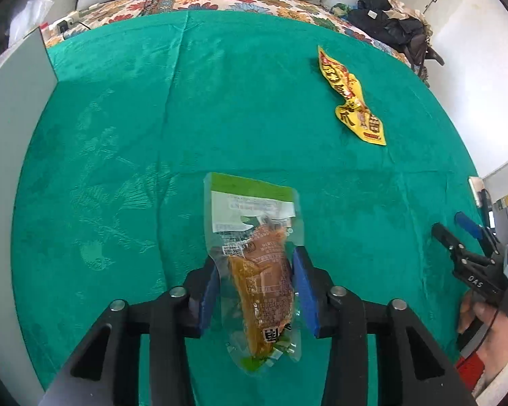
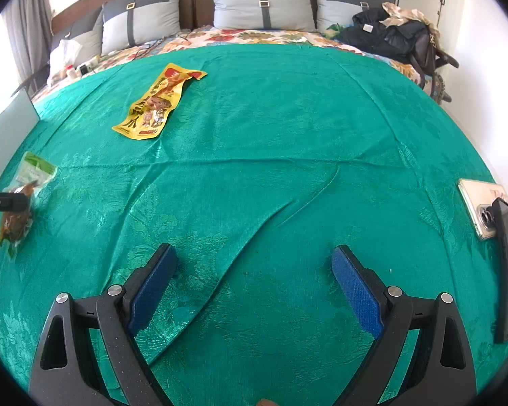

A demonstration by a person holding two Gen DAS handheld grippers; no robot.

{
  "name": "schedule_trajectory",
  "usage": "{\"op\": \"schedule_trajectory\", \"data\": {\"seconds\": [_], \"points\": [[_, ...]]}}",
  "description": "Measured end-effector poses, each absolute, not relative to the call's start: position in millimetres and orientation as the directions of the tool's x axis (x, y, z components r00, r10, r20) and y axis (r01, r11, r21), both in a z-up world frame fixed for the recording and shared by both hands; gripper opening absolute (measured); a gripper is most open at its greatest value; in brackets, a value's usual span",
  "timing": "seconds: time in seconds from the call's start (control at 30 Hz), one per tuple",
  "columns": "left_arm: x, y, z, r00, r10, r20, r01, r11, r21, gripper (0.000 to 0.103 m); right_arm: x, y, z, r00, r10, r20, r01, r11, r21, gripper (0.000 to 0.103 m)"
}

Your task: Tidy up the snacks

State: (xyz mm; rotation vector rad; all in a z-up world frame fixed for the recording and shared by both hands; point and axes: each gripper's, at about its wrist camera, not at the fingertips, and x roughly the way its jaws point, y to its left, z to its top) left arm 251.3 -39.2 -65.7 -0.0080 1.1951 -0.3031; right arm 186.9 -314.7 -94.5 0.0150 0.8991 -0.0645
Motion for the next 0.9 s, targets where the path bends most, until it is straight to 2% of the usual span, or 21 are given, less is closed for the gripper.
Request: {"op": "schedule_trajectory", "data": {"seconds": [0.07,0.2,0.3,0.4,0.53,0.9], "points": [[249.0,-32.8,-66.6,0.386,-0.135,-0.913,0.168,0.983,-0.074,0.090,186.9,-314.7,-94.5,0.620,-0.050,-0.783,0.062,0.998,-0.014,0.095],[240.8,-40.6,-76.9,0.400,-0.133,-0.907,0.198,0.979,-0.057,0.092,186.9,-314.8,-94.4,0.620,-0.050,-0.783,0.062,0.998,-0.014,0.095],[233.6,-51.2,-81.7,0.469,-0.046,-0.882,0.227,0.971,0.070,0.103,186.9,-314.7,-94.5,0.620,-0.050,-0.783,0.062,0.998,-0.014,0.095],[234.7,-34.8,-84.6,0.483,-0.094,-0.871,0.181,0.984,-0.006,0.103,186.9,-314.8,-94.3,0.620,-0.050,-0.783,0.062,0.998,-0.014,0.095],[226.2,-23.4,-89.7,0.551,-0.104,-0.828,0.186,0.983,0.001,0.103,186.7,-314.9,-94.1,0.620,-0.050,-0.783,0.063,0.998,-0.014,0.095],[227.2,-24.9,-85.6,0.557,-0.098,-0.825,0.179,0.984,0.005,0.103,186.8,-315.2,-94.1,0.620,-0.050,-0.783,0.063,0.998,-0.014,0.095]]}}
